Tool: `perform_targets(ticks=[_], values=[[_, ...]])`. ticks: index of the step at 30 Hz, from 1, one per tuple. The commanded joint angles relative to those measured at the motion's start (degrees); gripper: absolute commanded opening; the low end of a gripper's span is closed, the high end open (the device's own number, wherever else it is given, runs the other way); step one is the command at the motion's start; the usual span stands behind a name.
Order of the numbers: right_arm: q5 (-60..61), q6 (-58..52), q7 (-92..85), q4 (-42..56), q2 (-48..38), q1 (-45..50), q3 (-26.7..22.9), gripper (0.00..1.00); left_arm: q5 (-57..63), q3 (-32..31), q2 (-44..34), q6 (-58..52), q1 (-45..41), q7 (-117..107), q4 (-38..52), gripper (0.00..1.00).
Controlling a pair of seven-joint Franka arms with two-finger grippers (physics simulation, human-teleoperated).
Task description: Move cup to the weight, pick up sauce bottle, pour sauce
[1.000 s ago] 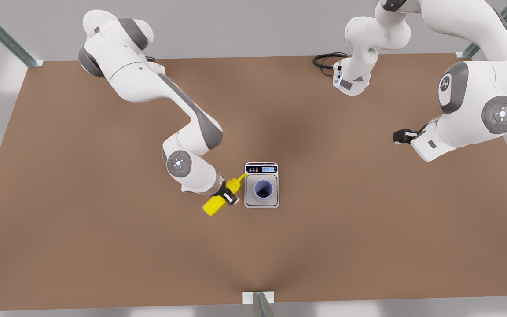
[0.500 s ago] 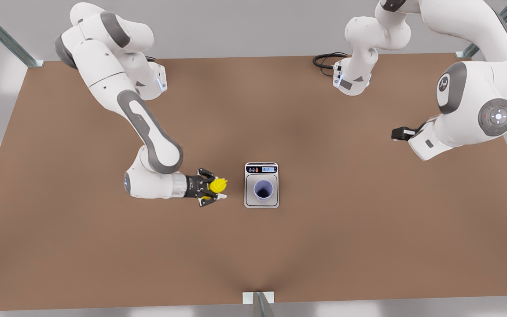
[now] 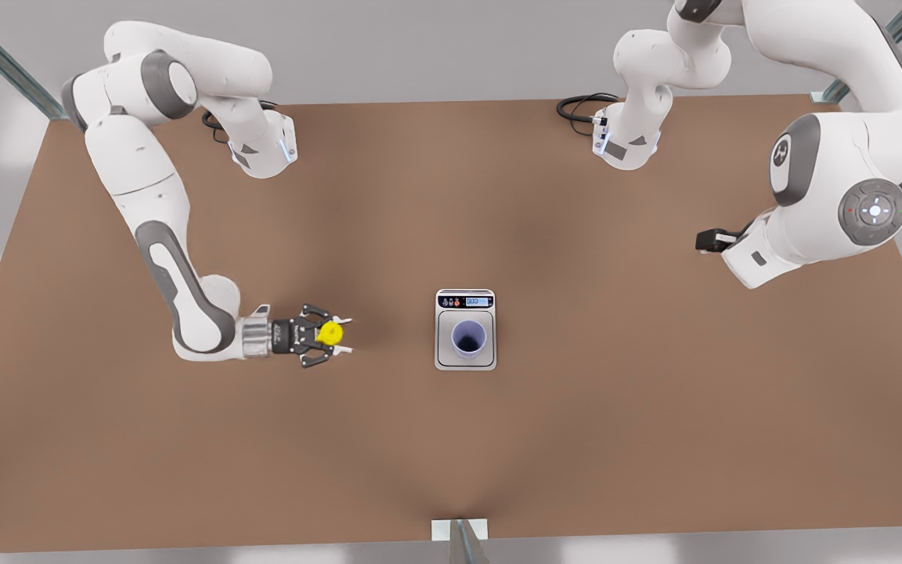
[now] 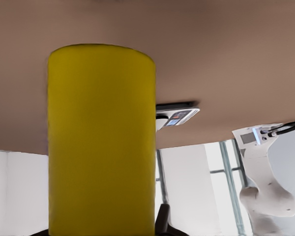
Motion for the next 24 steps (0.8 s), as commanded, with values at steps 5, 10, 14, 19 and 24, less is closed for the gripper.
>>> perform_targets(ticks=[5, 10, 14, 19, 24], values=[[1.8, -1.4, -7.3, -1.2, 3.1, -4.4, 1.6, 0.24, 0.2, 0.0, 0.1, 0.4, 0.0, 0.1, 0.0, 1.0], [1.8, -3.2, -12.5, -1.3, 5.3, -5.4, 1.6, 0.3, 0.2, 0.0, 0.1, 0.4, 0.0, 0.0, 0.0, 1.0], [1.7, -3.4, -10.7, -0.6, 5.4, -5.4, 1.7, 0.75, 0.2, 0.0, 0.1, 0.4, 0.0, 0.0, 0.0, 1.0], [1.6, -3.0, -10.7, -0.6, 5.5, -5.4, 2.1, 0.83, 0.2, 0.0, 0.1, 0.4, -0.3, 0.0, 0.0, 1.0], [1.3, -3.1, -10.6, -0.3, 5.6, -5.3, 2.1, 1.0, 0.2, 0.0, 0.1, 0.4, -0.3, 0.0, 0.0, 1.0]])
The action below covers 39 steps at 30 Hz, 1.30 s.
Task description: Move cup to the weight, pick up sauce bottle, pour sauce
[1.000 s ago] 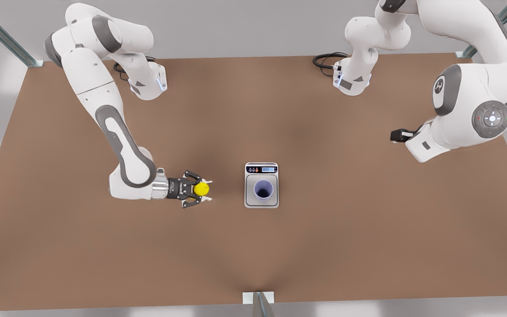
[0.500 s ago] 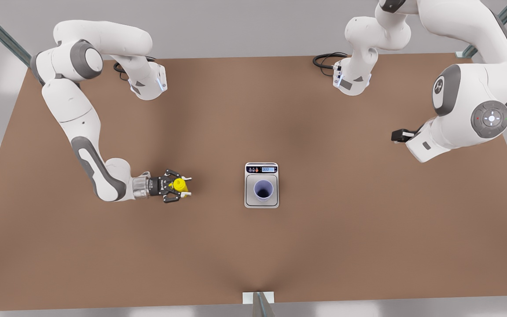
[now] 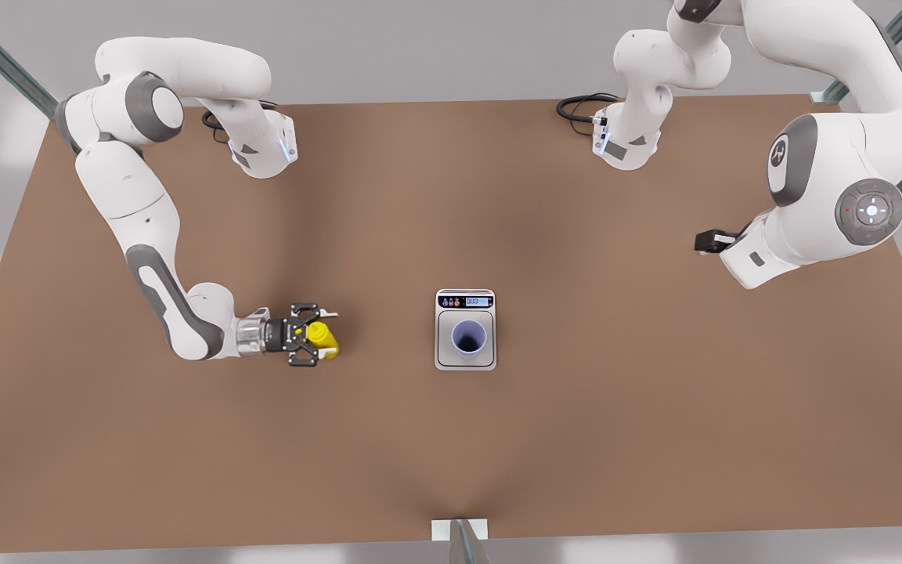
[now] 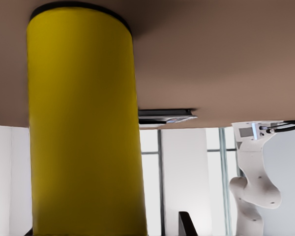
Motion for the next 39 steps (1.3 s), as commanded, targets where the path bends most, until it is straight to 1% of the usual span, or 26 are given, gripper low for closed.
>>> perform_targets(ticks=[1, 20, 27, 29, 32, 33, 35, 36, 37, 39], values=[[0.3, 0.1, -0.1, -0.1, 0.0, 0.0, 0.0, 1.0, 0.0, 0.0, 0.0, 0.0, 0.0, 0.0, 0.0, 1.0], [-2.0, 0.6, -0.6, 0.6, -0.4, -1.9, -1.0, 1.0, 0.4, -0.4, -0.2, -0.4, 0.0, 0.0, 0.1, 1.0], [-5.6, -0.2, -0.1, 1.4, -0.4, -2.5, -3.3, 1.0, 0.4, -0.7, -0.2, -0.4, 0.0, 0.0, 0.0, 1.0], [-9.2, -0.3, -0.3, 2.3, -0.4, -2.6, -4.2, 1.0, 0.4, -0.7, -0.2, -0.4, 0.0, 0.0, 0.1, 1.0], [-19.6, -0.3, -0.7, 6.2, -0.6, -2.9, -6.7, 1.0, 0.4, -0.8, -0.2, -0.4, 0.0, 0.0, 0.1, 1.0], [-27.1, -0.3, -1.9, 8.5, -0.9, -2.9, -7.9, 1.0, 0.4, -0.8, -0.2, -0.4, 0.0, 0.0, 0.0, 1.0], [-43.1, -0.3, -10.5, 11.1, -3.3, -3.0, -8.1, 1.0, 0.4, -0.8, -0.2, -0.4, 0.0, -0.1, 0.1, 1.0], [-51.8, -1.0, -12.5, 12.1, -7.5, -2.1, -8.0, 1.0, 0.4, -0.8, -0.2, -0.3, 0.0, 0.2, 0.1, 1.0], [-59.8, -6.7, -14.6, 17.9, -9.1, 1.0, -8.9, 1.0, 0.0, -0.8, -0.4, -0.3, 0.0, -0.1, 0.3, 1.0], [-67.1, -15.3, -18.4, 28.4, -13.7, 8.9, -14.6, 1.0, -0.3, -0.7, 0.1, 0.2, 0.0, 0.3, 3.6, 1.0]])
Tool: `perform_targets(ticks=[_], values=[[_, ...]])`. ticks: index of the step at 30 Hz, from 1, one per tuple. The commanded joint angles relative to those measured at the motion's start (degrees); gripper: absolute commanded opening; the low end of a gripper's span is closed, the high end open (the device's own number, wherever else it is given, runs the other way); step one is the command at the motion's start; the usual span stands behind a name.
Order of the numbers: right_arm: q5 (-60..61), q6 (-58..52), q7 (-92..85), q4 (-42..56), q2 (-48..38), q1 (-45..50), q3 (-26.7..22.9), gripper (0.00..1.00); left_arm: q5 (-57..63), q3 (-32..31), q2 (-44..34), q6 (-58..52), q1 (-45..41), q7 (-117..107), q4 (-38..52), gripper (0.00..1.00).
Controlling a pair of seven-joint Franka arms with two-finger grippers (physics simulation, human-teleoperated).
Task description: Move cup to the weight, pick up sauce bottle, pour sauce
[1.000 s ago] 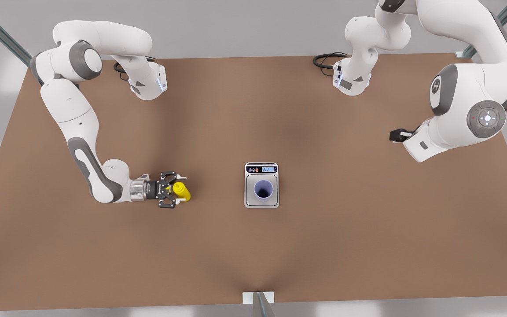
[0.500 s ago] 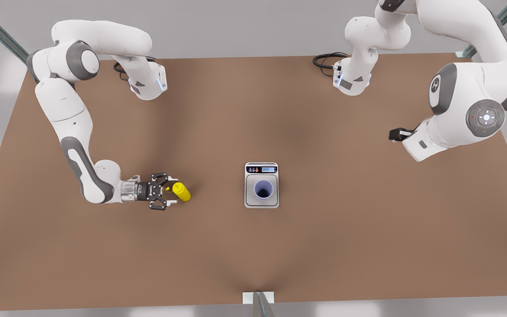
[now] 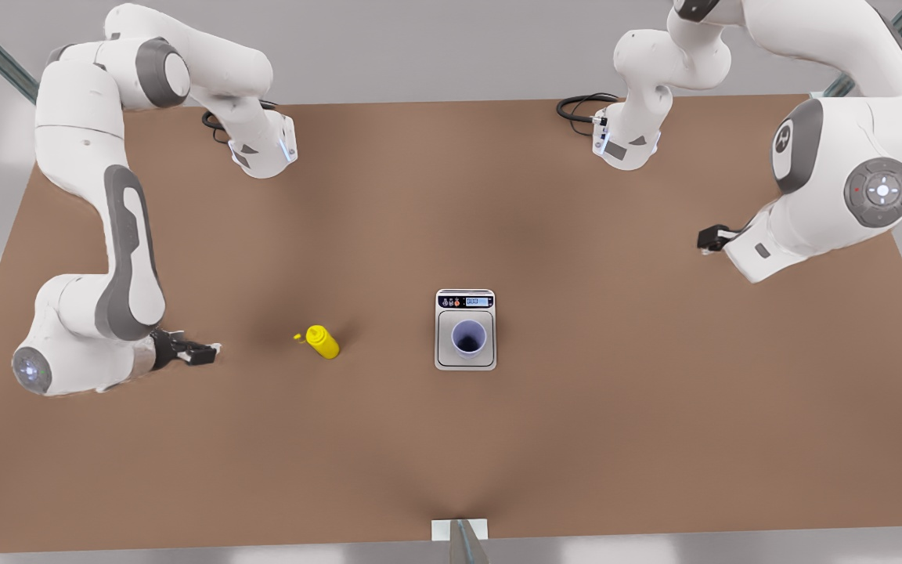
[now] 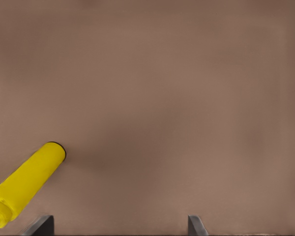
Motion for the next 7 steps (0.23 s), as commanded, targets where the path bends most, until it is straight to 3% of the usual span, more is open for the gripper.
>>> perform_targets(ticks=[1, 4, 7], values=[[-1.9, -0.6, -0.3, 0.2, -3.2, 1.3, -0.1, 1.0, -0.4, -0.1, 0.0, 0.0, 0.0, 0.0, 0.2, 1.0], [-6.3, -8.0, -0.7, -0.2, -16.6, 5.3, -1.7, 1.0, -0.5, -0.1, 0.3, -0.1, 0.0, 0.1, 0.5, 1.0], [-5.8, -8.3, -3.6, -0.1, -17.6, 6.5, -2.4, 1.0, -0.5, -0.1, 0.4, -0.1, 0.0, 0.0, 0.5, 1.0]])
